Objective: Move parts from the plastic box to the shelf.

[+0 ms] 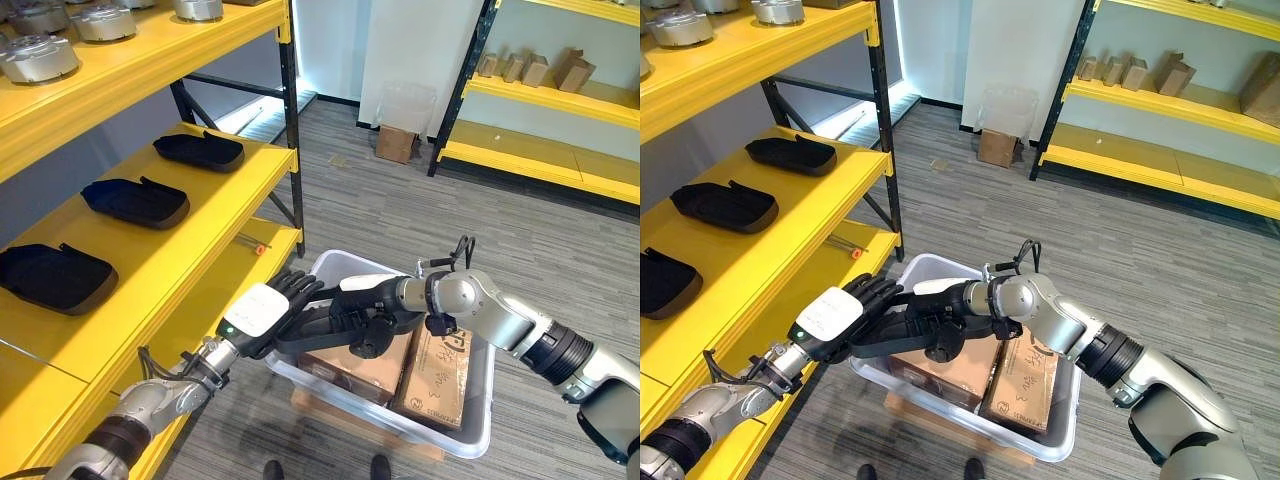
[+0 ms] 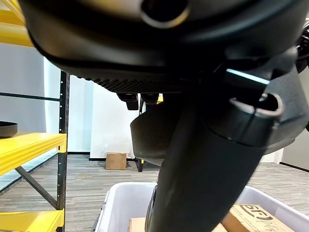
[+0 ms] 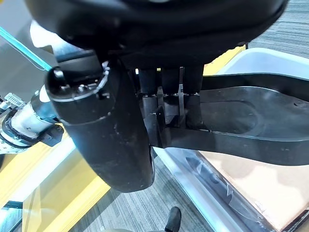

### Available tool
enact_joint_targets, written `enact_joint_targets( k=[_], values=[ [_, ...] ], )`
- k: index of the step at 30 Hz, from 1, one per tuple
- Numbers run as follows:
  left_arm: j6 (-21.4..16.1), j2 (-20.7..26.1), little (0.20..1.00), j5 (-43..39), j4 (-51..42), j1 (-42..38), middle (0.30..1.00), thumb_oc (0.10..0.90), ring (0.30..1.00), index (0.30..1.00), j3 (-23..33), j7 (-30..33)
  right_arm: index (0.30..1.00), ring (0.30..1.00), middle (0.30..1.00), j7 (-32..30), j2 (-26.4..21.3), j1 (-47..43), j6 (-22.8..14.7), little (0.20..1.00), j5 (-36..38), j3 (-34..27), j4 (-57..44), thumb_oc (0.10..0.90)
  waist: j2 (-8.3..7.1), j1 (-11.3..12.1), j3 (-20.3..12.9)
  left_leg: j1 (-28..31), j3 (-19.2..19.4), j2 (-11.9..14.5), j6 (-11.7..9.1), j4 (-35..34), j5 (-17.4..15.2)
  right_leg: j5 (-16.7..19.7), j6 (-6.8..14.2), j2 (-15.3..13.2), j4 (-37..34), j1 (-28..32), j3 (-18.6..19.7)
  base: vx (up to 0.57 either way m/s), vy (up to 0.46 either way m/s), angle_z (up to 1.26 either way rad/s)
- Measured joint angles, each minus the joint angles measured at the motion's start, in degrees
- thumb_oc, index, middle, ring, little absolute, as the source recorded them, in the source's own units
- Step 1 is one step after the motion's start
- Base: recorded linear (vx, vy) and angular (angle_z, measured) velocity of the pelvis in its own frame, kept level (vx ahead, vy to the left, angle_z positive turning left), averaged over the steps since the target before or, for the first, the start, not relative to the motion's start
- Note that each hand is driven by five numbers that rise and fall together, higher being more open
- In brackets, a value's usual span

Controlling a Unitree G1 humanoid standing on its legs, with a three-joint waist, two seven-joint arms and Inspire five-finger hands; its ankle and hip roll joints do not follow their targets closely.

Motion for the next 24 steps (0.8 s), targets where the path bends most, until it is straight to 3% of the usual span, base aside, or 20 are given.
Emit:
enact_joint_targets(
  k=[14, 21, 22, 23, 24],
  values=[
    [-1.79, 0.76, 1.000, -1.99, -1.21, -0.11, 1.000, 0.900, 1.000, 1.000, -2.31, -2.77, 0.300, 0.300, 0.300, 0.16, -0.12, -1.19, 0.51, 0.300, -0.01, 1.99, 0.05, 0.400, -0.01, -0.05, -0.01, 0.05, 0.13, 0.01, 0.00, 0.00, 0.00, 0.05, 0.00, 0.00, 0.00, -0.03, 0.10, 0.00, 0.000, 0.00],
    [-2.58, 2.73, 1.000, -2.02, -3.98, -3.31, 1.000, 0.900, 1.000, 1.000, -6.58, -2.95, 0.300, 0.300, 0.300, 0.06, 0.03, -2.09, 0.92, 0.300, 0.00, 2.14, 1.94, 0.400, -0.03, -0.09, -0.02, 0.09, 0.16, -0.01, 0.00, 0.00, 0.01, 0.12, 0.00, -0.01, 0.01, -0.01, 0.14, 0.00, 0.000, 0.00],
    [-2.73, 2.72, 0.547, -2.02, -3.98, -3.58, 0.547, 0.576, 0.547, 0.547, -6.75, -3.16, 0.300, 0.300, 0.300, -0.03, -0.01, -2.09, 0.92, 0.300, 0.00, 2.14, 1.96, 0.400, -0.03, -0.10, -0.02, 0.09, 0.16, -0.01, 0.00, 0.00, 0.01, 0.12, 0.00, -0.01, 0.01, -0.01, 0.14, 0.00, 0.000, 0.00],
    [-2.79, 2.70, 0.300, -2.02, -3.99, -3.78, 0.300, 0.400, 0.300, 0.300, -6.92, -3.34, 0.300, 0.300, 0.300, -0.12, -0.02, -2.10, 0.93, 0.300, 0.00, 2.13, 1.96, 0.400, -0.03, -0.11, -0.03, 0.10, 0.16, -0.01, 0.00, 0.00, 0.01, 0.12, -0.01, 0.00, 0.01, -0.01, 0.14, 0.00, 0.000, 0.00],
    [-2.80, 2.64, 0.300, -2.08, -4.07, -3.82, 0.300, 0.400, 0.300, 0.300, -6.96, -3.66, 0.300, 0.300, 0.300, -0.23, 0.00, -2.12, 0.97, 0.300, -0.01, 2.13, 1.96, 0.400, -0.02, -0.15, -0.03, 0.11, 0.17, -0.01, 0.00, 0.00, 0.01, 0.12, -0.01, 0.00, 0.01, -0.01, 0.15, 0.00, 0.000, 0.00]
  ],
)
